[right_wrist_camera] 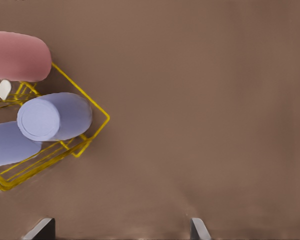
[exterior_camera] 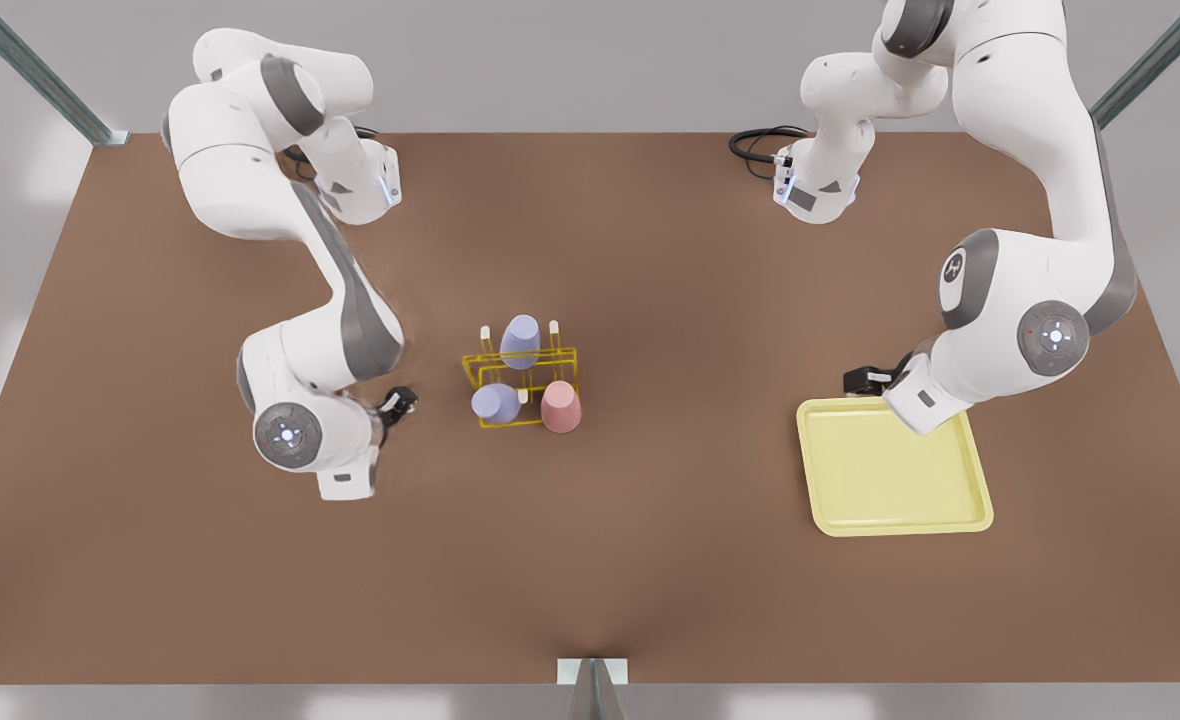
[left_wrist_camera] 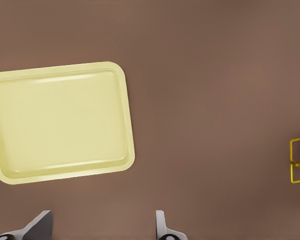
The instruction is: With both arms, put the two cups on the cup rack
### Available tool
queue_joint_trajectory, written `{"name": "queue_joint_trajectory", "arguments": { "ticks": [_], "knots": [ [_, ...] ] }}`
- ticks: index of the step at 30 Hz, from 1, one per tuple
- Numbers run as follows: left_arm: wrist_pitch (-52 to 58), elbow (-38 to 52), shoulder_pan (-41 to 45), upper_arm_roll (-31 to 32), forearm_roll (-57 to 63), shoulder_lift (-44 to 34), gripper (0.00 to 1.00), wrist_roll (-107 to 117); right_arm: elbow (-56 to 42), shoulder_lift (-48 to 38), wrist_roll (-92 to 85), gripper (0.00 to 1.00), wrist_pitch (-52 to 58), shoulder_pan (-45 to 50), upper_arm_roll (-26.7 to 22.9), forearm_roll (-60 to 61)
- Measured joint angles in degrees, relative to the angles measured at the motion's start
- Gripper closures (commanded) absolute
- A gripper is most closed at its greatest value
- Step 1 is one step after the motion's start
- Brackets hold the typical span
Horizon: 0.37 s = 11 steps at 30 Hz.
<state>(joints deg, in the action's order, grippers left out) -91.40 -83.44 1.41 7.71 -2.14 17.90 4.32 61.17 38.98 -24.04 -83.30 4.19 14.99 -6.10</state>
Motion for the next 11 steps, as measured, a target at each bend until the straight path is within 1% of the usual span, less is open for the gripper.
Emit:
{"name": "queue_joint_trajectory", "arguments": {
  "ticks": [1, 3, 4, 6, 8, 11],
  "knots": [
    [0.0, 0.0, 0.0, 0.0, 0.0, 0.0, 0.00, 0.0, -1.6, -1.5, 1.8, 0.00, 1.6, -0.4, -2.3, -0.8],
    [0.0, 0.0, 0.0, 0.0, 0.0, 0.0, 0.00, -0.1, -2.3, -6.9, 4.9, 0.00, 4.5, -0.5, -4.9, -2.0],
    [0.0, 0.0, 0.0, 0.0, 0.0, 0.0, 0.00, -0.1, -0.3, -11.6, 6.2, 0.00, 5.7, -0.6, -5.8, -2.2],
    [0.0, 0.0, 0.0, 0.0, 0.0, 0.0, 0.00, -0.1, 6.9, -21.0, 8.5, 0.00, 7.5, -0.6, -7.1, -2.4],
    [0.0, 0.0, 0.0, 0.0, 0.0, 0.0, 0.00, -0.2, 14.1, -27.9, 10.6, 0.00, 8.5, -1.1, -7.4, -2.4],
    [0.0, 0.0, 0.0, 0.0, 0.0, 0.0, 0.00, -0.2, 17.6, -30.9, 13.3, 0.00, 9.2, -1.7, -8.0, -2.5]
  ]
}}
